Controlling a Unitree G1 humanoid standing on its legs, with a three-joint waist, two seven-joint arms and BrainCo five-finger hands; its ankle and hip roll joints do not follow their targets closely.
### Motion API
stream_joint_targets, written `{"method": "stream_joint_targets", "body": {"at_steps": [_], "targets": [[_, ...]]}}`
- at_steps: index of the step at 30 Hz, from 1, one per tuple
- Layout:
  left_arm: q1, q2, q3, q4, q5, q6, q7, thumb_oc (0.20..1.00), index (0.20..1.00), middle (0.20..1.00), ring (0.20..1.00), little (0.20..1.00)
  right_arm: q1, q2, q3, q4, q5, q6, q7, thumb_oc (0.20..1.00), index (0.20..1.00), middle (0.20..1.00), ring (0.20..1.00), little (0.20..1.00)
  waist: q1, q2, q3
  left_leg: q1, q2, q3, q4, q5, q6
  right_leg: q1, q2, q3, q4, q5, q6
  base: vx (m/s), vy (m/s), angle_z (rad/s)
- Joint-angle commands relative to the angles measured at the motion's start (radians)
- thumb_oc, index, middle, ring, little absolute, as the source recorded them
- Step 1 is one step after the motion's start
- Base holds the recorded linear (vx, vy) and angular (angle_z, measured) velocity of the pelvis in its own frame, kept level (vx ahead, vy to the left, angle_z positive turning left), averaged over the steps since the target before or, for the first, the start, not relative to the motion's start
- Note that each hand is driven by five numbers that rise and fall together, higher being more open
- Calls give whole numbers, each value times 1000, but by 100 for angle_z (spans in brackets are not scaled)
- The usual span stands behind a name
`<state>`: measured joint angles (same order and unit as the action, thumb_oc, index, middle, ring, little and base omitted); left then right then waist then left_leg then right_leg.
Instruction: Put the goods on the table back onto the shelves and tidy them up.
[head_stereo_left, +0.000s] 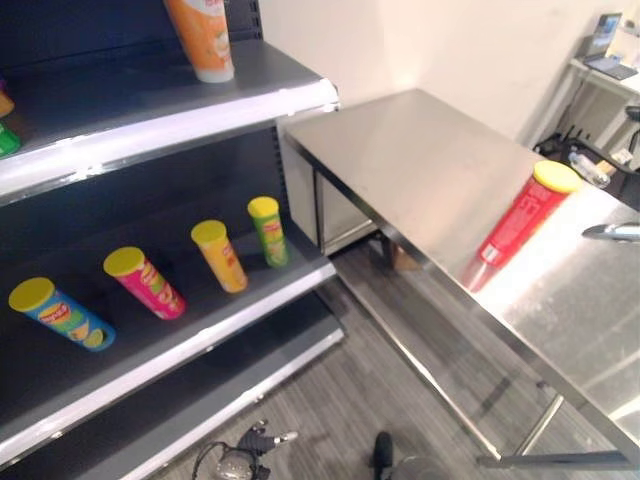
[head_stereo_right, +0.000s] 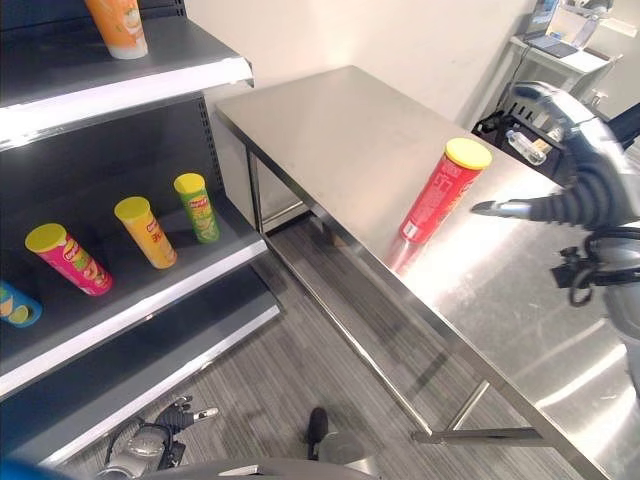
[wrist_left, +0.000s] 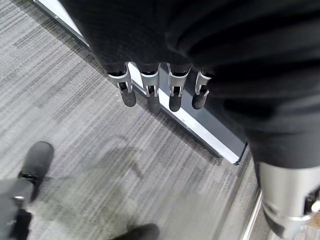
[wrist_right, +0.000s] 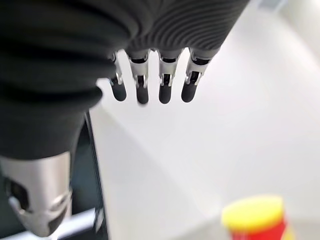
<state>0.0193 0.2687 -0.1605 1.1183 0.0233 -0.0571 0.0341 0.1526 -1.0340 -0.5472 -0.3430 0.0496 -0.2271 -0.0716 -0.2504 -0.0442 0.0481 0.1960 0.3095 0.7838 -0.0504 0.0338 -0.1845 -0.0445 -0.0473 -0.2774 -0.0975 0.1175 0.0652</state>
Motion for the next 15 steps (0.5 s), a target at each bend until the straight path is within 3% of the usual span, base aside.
{"method": "stream_joint_targets", "body": {"at_steps": [1, 4, 7, 10, 11, 12, 13, 14, 15], "targets": [[-19, 30, 11, -6, 18, -29, 0, 1000, 1000, 1000, 1000, 1000, -12, 31, -92, 25, 21, -20, -97, 1000, 1000, 1000, 1000, 1000, -5, -43, -2, -77, 76, -44, 18, 81, -37, 85, -110, 17, 14, -109, 142, 1, -169, -3], [-17, 28, 9, -8, 14, -28, 1, 1000, 1000, 1000, 1000, 1000, 6, 39, -117, 68, 33, -17, -118, 1000, 1000, 1000, 1000, 1000, -4, -31, 2, -75, 98, -43, 27, 96, -49, 94, -92, 18, 13, -127, 130, -1, -117, 3], [-9, 33, 16, -18, 10, -23, -2, 1000, 1000, 1000, 1000, 1000, 47, 77, -128, 156, 60, 0, -135, 1000, 1000, 1000, 1000, 1000, 6, -16, 15, -81, 153, -55, 58, 143, -71, 119, -48, 18, 11, -159, 98, 0, -219, 3], [0, 36, 30, -28, 2, -21, -5, 1000, 1000, 1000, 1000, 1000, 51, 119, -112, 199, 64, 12, -140, 1000, 1000, 1000, 1000, 1000, 20, -12, 33, -99, 181, -72, 111, 133, -71, 137, -22, 13, 10, -181, 71, -11, -188, -2], [0, 42, 38, -36, -11, -20, 0, 1000, 1000, 1000, 1000, 1000, 31, 130, -89, 230, 64, 17, -156, 1000, 1000, 1000, 1000, 1000, 53, -12, 61, -140, 167, -140, 193, 115, -66, 148, -20, 23, 10, -197, 56, -27, -123, -4], [-1, 44, 38, -36, -12, -20, 0, 1000, 1000, 1000, 1000, 1000, 28, 130, -87, 234, 63, 16, -158, 1000, 1000, 1000, 1000, 1000, 51, -14, 64, -147, 170, -146, 204, 110, -66, 149, -20, 20, 10, -198, 55, -42, -87, -7], [-7, 44, 36, -38, -18, -20, 4, 1000, 1000, 1000, 1000, 1000, 11, 129, -64, 249, 66, 17, -166, 1000, 1000, 1000, 1000, 1000, 82, -15, 81, -182, 140, -213, 228, 107, -60, 154, -19, 28, 10, -203, 50, -37, -54, -20], [-18, 44, 33, -33, -26, -19, 9, 1000, 1000, 1000, 1000, 1000, -16, 129, -36, 291, 78, 23, -168, 1000, 1000, 1000, 1000, 1000, 105, -27, 94, -262, 59, -338, 234, 47, -28, 163, -28, 24, 10, -206, 45, -85, -24, -19], [-21, 45, 31, -33, -30, -20, 9, 1000, 1000, 1000, 1000, 1000, -27, 124, -24, 316, 78, 26, -175, 1000, 1000, 1000, 1000, 1000, 113, -33, 100, -301, 24, -368, 219, 58, -6, 158, -41, 7, 10, -186, 48, -47, 60, -4]]}}
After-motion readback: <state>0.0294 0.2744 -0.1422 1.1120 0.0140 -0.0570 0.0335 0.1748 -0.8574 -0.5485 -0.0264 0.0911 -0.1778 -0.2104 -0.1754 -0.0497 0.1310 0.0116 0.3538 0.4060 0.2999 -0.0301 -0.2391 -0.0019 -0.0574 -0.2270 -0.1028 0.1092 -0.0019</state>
